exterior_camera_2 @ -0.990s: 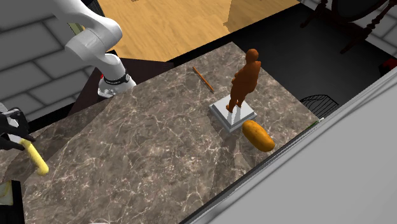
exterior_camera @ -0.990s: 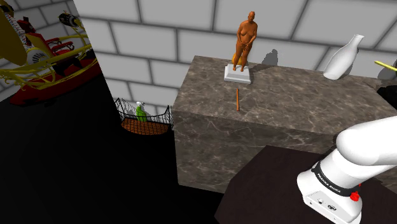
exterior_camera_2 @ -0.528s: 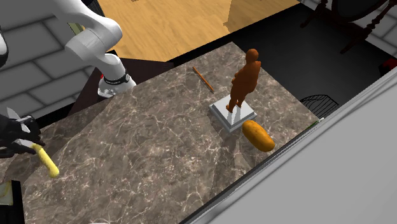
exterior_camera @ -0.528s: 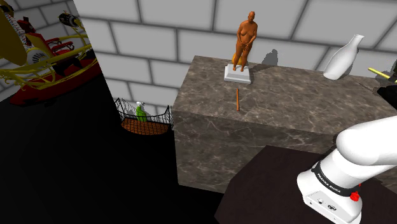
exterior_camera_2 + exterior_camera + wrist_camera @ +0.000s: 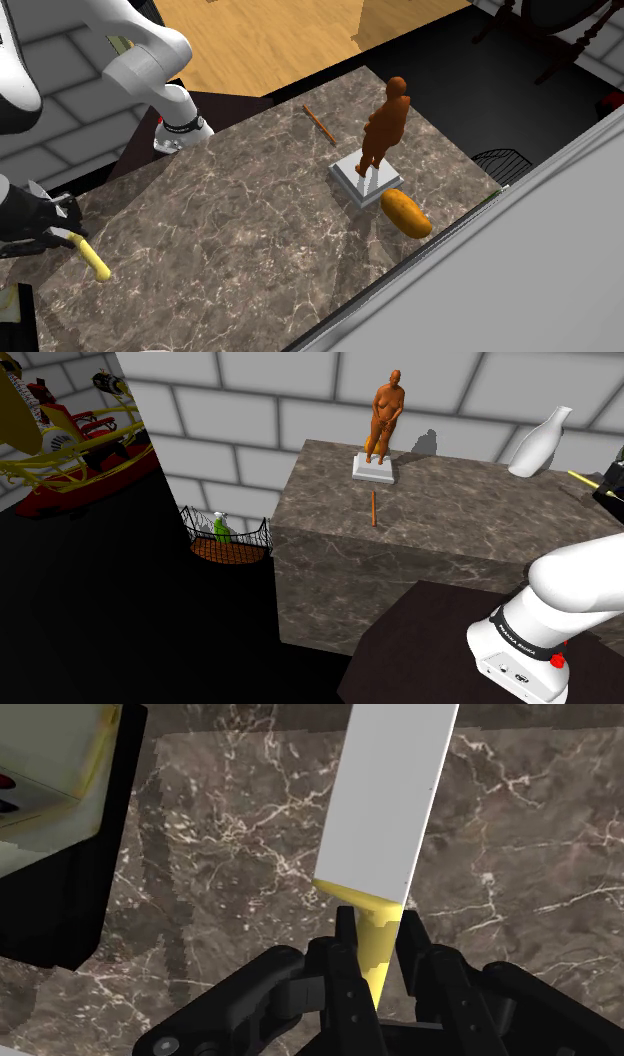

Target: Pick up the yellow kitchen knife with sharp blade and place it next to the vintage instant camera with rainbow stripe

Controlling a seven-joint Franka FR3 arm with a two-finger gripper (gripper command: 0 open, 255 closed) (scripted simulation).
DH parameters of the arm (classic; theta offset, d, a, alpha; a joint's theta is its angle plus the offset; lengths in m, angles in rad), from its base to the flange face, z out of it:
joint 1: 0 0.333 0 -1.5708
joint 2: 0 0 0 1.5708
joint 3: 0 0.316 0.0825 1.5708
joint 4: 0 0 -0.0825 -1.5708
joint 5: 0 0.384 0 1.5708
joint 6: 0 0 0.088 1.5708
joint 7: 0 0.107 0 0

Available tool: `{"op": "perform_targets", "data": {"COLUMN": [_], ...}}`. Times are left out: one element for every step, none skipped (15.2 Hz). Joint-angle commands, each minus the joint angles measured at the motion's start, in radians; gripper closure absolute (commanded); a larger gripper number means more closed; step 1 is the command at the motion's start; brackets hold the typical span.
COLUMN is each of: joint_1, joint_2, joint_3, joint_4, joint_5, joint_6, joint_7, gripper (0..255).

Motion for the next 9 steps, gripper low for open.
{"op": "perform_targets", "data": {"joint_1": [0.003, 0.006, 0.009, 0.012, 0.015, 0.019, 0.023, 0.028, 0.033], "joint_2": [0.008, 0.013, 0.018, 0.024, 0.030, 0.036, 0.042, 0.049, 0.057], "joint_3": [-0.015, -0.023, -0.031, -0.039, -0.047, -0.056, -0.065, -0.075, -0.085], "joint_4": [-0.018, -0.028, -0.037, -0.046, -0.055, -0.063, -0.072, -0.080, -0.088], "joint_5": [-0.001, -0.001, -0.001, -0.001, 0.000, 0.000, 0.002, 0.003, 0.005], "joint_6": [0.028, 0.042, 0.056, 0.071, 0.086, 0.101, 0.115, 0.131, 0.146], "joint_7": [-0.004, -0.006, -0.008, -0.010, -0.012, -0.014, -0.017, -0.019, -0.022], "gripper": [255, 255, 255, 255, 255, 255, 255, 255, 255]}}
